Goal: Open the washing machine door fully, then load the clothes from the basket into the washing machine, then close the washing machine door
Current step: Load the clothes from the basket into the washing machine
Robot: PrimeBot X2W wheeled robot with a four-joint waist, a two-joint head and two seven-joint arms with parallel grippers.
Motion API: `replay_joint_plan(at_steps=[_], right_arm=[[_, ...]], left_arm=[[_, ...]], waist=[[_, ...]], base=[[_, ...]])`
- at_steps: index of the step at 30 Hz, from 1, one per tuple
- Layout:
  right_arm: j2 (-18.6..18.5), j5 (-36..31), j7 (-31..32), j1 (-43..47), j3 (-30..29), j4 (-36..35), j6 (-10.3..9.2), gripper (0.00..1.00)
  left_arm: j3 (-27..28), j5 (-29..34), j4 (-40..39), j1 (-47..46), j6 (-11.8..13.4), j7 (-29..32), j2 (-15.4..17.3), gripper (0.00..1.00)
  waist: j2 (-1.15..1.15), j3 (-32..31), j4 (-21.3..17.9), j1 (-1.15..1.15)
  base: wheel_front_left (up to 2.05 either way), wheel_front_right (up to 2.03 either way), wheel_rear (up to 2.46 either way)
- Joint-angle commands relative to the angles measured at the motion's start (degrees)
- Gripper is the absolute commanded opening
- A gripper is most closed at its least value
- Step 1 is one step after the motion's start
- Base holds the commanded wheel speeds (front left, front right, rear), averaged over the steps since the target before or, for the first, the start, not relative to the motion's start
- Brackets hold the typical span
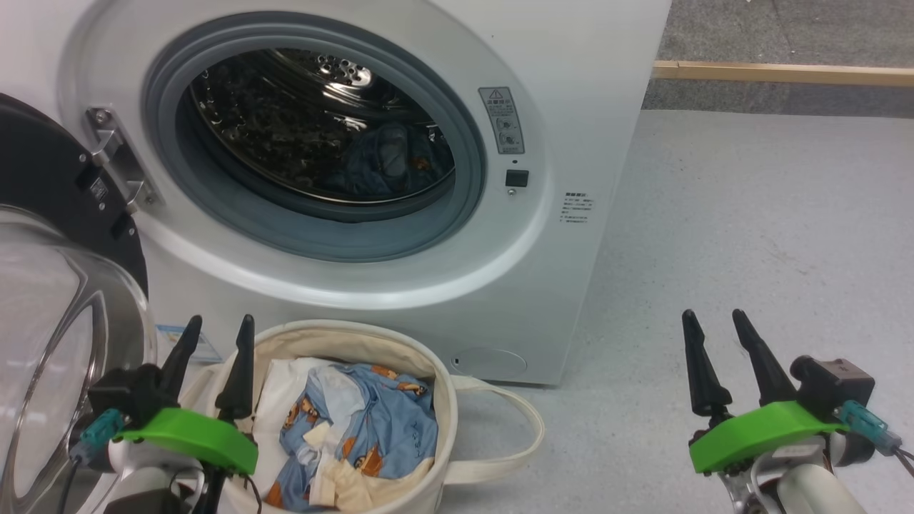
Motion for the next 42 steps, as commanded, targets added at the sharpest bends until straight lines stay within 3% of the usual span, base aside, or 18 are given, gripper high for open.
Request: replay_joint_plan(at_steps=[1, 14, 24, 34, 42], right_arm=[[-0.7, 0.0, -0.7, -1.3, 0.8, -1.8, 0.03, 1.0], [-0.6, 0.0, -0.7, -1.6, 0.9, -2.0, 0.03, 1.0], [-0.4, -0.5, -0.7, -3.0, 1.0, -2.4, 0.03, 1.0], [0.3, -1.4, -0.7, -3.9, 0.8, -2.8, 0.03, 1.0], [0.6, -2.7, -0.7, -5.9, 0.0, -4.3, 0.03, 1.0]], left_arm=[[2.3, 0.4, -1.7, -1.4, -0.3, -0.3, 1.1, 1.0], [3.0, -0.2, -0.6, -1.6, -0.3, -0.3, 1.1, 1.0], [2.3, -1.9, 3.8, -2.9, -0.3, -0.3, 1.0, 1.0], [1.0, -3.0, 15.0, -5.6, 0.0, -0.3, 1.1, 1.0], [0.7, -3.0, 25.5, -11.4, -0.2, -0.3, 1.0, 1.0]], waist=[[0.0, 0.0, -0.1, 0.0], [0.0, 1.1, -0.9, 0.0], [0.0, 3.8, -3.7, 0.0], [0.0, 6.7, -6.7, 0.0], [0.0, 13.0, -8.8, 0.0]], base=[[0.0, 0.0, 0.0], [0.0, 0.0, 0.0], [0.0, 0.0, 0.0], [0.0, 0.0, 0.0], [0.0, 0.0, 0.0]])
